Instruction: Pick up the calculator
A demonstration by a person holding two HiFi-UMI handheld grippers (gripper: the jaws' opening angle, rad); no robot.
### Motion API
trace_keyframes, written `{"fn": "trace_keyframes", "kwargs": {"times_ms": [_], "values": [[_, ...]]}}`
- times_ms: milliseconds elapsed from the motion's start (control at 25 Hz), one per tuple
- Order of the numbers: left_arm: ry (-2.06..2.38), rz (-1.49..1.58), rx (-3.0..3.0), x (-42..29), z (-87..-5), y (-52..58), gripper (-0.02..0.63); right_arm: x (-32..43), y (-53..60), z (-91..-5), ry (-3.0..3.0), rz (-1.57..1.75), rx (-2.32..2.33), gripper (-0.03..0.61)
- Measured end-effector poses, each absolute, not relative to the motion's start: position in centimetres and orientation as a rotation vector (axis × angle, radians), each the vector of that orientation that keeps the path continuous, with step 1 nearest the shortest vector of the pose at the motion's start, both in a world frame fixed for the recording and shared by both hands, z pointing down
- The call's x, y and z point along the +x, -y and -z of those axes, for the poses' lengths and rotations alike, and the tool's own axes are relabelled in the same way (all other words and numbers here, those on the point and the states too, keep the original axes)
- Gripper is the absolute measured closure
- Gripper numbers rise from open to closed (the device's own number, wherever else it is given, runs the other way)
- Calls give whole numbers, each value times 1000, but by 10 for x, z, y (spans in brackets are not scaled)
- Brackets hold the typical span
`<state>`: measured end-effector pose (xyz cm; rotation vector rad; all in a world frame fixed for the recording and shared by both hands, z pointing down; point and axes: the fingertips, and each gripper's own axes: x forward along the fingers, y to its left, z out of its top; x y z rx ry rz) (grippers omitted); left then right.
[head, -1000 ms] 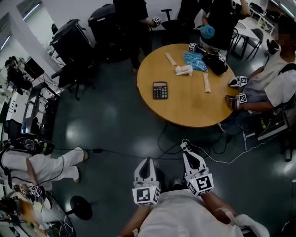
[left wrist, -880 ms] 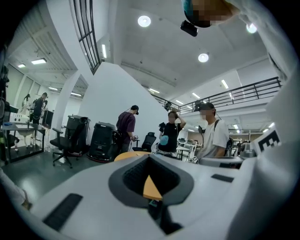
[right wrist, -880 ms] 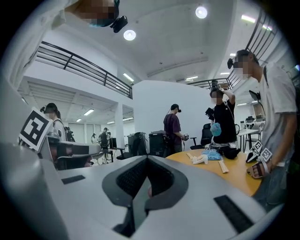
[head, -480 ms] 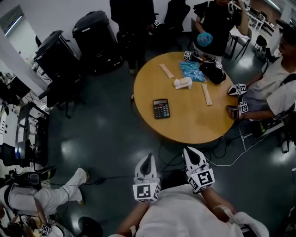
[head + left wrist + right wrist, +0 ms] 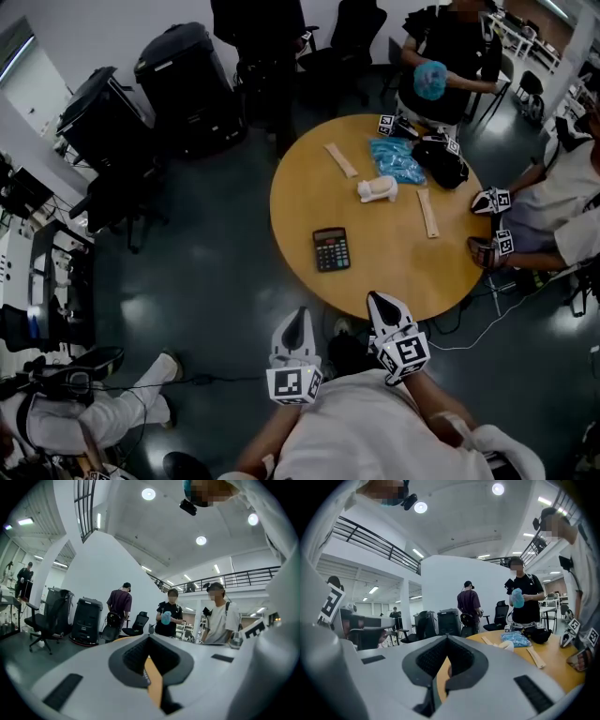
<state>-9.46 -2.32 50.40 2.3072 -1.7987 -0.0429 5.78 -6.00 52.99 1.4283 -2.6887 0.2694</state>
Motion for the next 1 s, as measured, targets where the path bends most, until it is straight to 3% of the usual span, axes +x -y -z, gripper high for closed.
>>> {"fn": "trace_keyframes", "kwargs": {"times_ms": [440, 1000], "values": [[1814, 16, 2284, -92, -510, 130, 609, 48, 196, -601, 2672, -379, 1174, 565], [1641, -54, 2305, -105, -528, 203, 609, 39, 290, -727, 2475, -693, 907, 551]]}}
